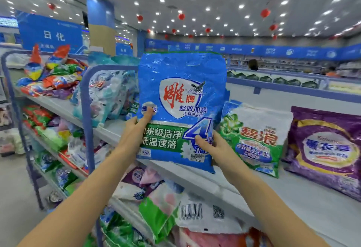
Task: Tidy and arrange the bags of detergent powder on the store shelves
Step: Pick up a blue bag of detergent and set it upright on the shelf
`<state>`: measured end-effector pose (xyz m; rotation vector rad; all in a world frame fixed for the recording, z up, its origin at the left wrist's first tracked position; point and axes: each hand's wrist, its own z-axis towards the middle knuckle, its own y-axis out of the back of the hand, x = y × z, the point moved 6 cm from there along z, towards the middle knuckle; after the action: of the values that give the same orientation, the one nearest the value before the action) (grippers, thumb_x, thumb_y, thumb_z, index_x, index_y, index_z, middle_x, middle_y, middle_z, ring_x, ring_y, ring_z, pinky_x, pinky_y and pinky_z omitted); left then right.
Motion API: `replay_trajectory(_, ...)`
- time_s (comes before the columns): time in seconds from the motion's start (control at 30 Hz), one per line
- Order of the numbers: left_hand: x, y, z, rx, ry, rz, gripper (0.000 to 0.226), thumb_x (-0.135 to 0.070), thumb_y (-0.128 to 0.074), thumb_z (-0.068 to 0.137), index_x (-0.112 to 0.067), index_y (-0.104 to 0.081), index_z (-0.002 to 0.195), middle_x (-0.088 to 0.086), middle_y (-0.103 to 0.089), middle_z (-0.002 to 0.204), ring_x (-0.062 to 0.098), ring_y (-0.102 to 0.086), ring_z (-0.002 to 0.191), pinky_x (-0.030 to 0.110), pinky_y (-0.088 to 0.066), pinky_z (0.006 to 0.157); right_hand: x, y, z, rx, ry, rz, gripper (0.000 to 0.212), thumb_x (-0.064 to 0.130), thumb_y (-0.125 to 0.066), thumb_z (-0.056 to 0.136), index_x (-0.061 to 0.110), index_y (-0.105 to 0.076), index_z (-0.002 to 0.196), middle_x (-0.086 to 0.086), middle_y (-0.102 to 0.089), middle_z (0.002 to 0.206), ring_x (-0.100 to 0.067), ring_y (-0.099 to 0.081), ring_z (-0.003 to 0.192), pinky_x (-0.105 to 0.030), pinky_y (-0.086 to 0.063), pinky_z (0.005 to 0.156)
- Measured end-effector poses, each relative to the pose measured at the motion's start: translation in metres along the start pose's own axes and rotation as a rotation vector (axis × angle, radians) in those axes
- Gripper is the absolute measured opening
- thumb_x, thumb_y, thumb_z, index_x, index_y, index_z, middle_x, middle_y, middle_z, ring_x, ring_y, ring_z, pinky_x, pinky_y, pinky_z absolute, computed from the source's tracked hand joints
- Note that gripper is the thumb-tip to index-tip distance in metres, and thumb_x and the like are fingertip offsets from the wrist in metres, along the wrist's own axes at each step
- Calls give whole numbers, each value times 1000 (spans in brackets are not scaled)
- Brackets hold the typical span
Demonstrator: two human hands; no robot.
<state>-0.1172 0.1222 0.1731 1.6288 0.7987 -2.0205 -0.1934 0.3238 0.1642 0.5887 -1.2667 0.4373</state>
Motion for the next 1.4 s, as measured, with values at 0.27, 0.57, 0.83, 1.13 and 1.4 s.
replay_trajectory(0.27,24,-42,109,251,55,63,46,-61,-57,79,-17,-57,93,9,-70,89,24,-68,75,42,-57,75,-9,20,66,-166,-82,-123,14,37,-61,87,33,-53,98,12,-69,94,-2,-68,78,-22,-54,65)
replay_trajectory(0.57,36,-76,189,486,47,256,57,-56,-40,93,-11,-47,127,5,-48,131,25,-42,129,38,-32,101,-22,19,121,-435,-188,-83,11,26,-61,89,22,-60,99,3,-71,90,-8,-68,75,-22,-56,64)
replay_trajectory(0.83,73,-82,208,619,106,319,77,-54,-41,94,-10,-14,151,6,-24,155,25,-27,140,34,-25,109,-56,7,123,-525,-290,-102,25,17,-59,91,18,-51,115,0,-66,104,-5,-64,81,-14,-51,57)
replay_trajectory(1.13,68,-82,201,559,144,193,60,-46,-38,98,-6,-30,143,10,-36,147,24,-39,125,33,-31,93,-53,12,117,-745,-227,-143,65,10,-63,88,11,-28,142,-10,-51,134,-21,-57,112,-38,-50,93)
replay_trajectory(1.4,12,-28,183,550,-253,184,37,-35,-42,99,-14,-47,129,1,-53,121,14,-49,105,21,-36,82,18,-13,64,-1052,144,-363,36,10,-58,91,14,-44,124,-4,-53,120,-6,-55,93,-8,-45,62)
